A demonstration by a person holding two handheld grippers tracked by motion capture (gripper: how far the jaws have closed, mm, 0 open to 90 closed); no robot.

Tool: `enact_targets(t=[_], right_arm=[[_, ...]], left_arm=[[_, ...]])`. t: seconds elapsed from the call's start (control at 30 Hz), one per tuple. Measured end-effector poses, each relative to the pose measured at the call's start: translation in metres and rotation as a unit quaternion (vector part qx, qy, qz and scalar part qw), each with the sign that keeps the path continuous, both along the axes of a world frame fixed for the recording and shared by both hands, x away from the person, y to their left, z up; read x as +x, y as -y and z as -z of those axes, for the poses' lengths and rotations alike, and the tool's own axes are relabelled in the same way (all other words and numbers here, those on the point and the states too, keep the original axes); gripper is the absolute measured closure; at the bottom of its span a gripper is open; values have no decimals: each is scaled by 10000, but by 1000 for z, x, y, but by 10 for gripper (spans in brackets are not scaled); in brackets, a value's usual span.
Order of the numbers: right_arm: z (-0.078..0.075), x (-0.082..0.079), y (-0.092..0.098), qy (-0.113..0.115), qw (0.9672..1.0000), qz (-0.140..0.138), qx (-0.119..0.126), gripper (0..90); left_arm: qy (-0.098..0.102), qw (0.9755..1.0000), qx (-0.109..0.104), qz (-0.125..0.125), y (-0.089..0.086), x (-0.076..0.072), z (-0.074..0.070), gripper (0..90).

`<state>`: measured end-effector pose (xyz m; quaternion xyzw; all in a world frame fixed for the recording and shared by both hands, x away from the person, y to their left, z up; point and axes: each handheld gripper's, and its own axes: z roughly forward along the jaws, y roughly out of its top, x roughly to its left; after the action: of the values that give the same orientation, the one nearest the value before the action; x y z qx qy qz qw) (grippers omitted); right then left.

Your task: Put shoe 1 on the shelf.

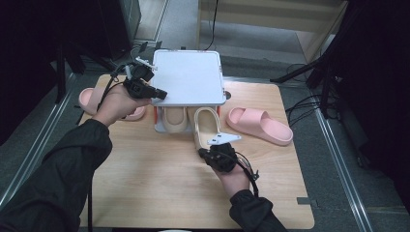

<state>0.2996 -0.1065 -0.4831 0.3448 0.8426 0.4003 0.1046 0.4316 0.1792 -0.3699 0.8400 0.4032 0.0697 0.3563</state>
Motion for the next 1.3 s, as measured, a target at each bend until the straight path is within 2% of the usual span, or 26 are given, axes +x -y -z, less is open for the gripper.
enact_targets(t=[0.1, 0.13, 0.17, 0.23, 0.37, 0.47, 0.53, 0.63, 0.8, 1.3], right_arm=[[4, -5, 17, -81, 9999, 59, -102, 880], [5, -5, 21, -81, 9999, 73, -88, 881], [6, -5, 29, -171, 9998, 98, 36, 881], [6, -6, 34, -175, 9998, 118, 32, 882], [10, -6, 44, -269, 9995, 125, -113, 887], [16, -3, 47, -314, 9989, 159, -320, 886], [20, 2, 47, -371, 9982, 245, -409, 886], [23, 11, 43, -385, 9981, 277, -405, 884], [22, 21, 33, -242, 9981, 317, -472, 882], [24, 66, 12, -219, 9977, 622, -163, 870]], left_arm=[[-9, 10000, 17, 1, 0, 0, 0, 892], [-5, 10000, 21, -4, 1, 0, 0, 892], [4, 10000, 39, 1, 1, 0, -1, 892], [20, 10000, 50, 10, 1, 0, -1, 892], [13, 10000, 64, 16, 1, 0, -1, 892], [3, 10000, 56, 3, 1, 0, -1, 892], [15, 10000, 78, -3, 1, -1, -1, 892], [20, 10000, 86, -6, 2, -1, -1, 892], [15, 10000, 68, 17, 1, 0, -1, 892], [27, 10000, 66, 18, 1, 0, -1, 892]])
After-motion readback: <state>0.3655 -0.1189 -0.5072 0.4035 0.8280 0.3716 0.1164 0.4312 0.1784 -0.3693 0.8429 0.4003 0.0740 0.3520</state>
